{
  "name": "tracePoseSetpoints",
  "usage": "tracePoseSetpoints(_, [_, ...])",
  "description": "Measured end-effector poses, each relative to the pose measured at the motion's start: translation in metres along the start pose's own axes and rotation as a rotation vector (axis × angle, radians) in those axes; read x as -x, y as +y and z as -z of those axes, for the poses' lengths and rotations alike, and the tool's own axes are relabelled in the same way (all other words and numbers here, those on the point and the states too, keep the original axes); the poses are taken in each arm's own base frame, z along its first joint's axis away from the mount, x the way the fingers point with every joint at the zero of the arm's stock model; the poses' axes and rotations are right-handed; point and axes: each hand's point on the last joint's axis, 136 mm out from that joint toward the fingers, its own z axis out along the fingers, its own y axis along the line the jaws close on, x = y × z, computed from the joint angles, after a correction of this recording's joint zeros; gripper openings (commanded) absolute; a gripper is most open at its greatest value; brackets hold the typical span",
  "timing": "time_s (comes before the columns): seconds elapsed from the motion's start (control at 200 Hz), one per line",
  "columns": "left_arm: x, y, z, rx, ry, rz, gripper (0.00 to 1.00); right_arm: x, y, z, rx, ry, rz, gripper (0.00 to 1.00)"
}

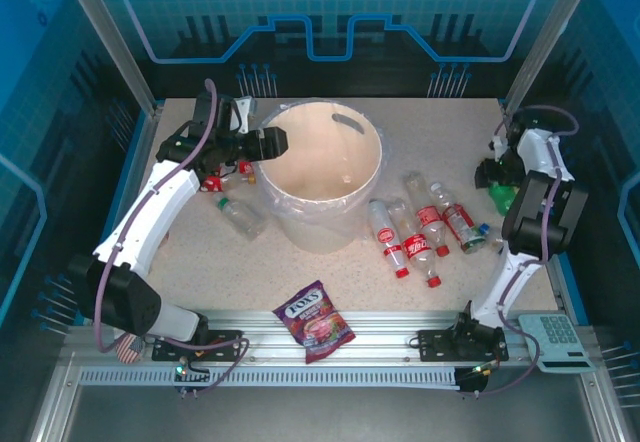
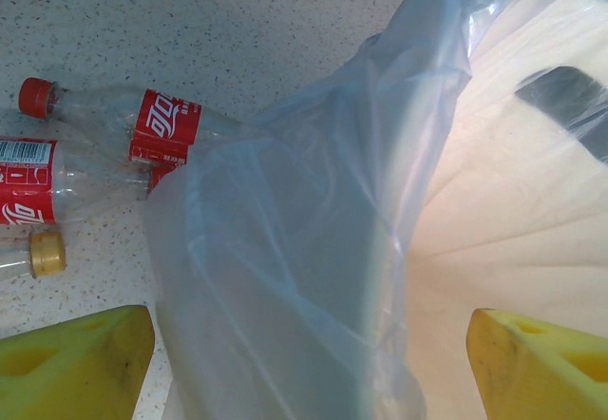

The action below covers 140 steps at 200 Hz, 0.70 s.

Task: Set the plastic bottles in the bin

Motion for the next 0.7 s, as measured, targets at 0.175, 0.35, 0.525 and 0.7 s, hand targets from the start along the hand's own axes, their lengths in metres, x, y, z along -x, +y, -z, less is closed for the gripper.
tracePoseSetpoints(0.175, [0.002,-0.002,-0.002,-0.012,-0.011,0.003,0.87,0.025,0.016,0.074,-0.026,-0.165,0.008,0.65])
tracePoseSetpoints(0.35, [0.005,-0.002,-0.004,-0.018,-0.026,-0.001,0.87,0.037,0.075,0.176,0.047,-0.395,0.048,0.65])
tracePoseSetpoints(0.525, [0.008,-0.004,-0.007,-0.035,-0.045,-0.002,0.84,0.014,0.202,0.307,0.206,-0.694,0.286,0.62])
tracePoseSetpoints(0.7, [0.003,-0.012,-0.009,-0.049,-0.032,-0.015,0.84,-0.038,0.288,0.387,0.395,-0.825,0.483,0.63])
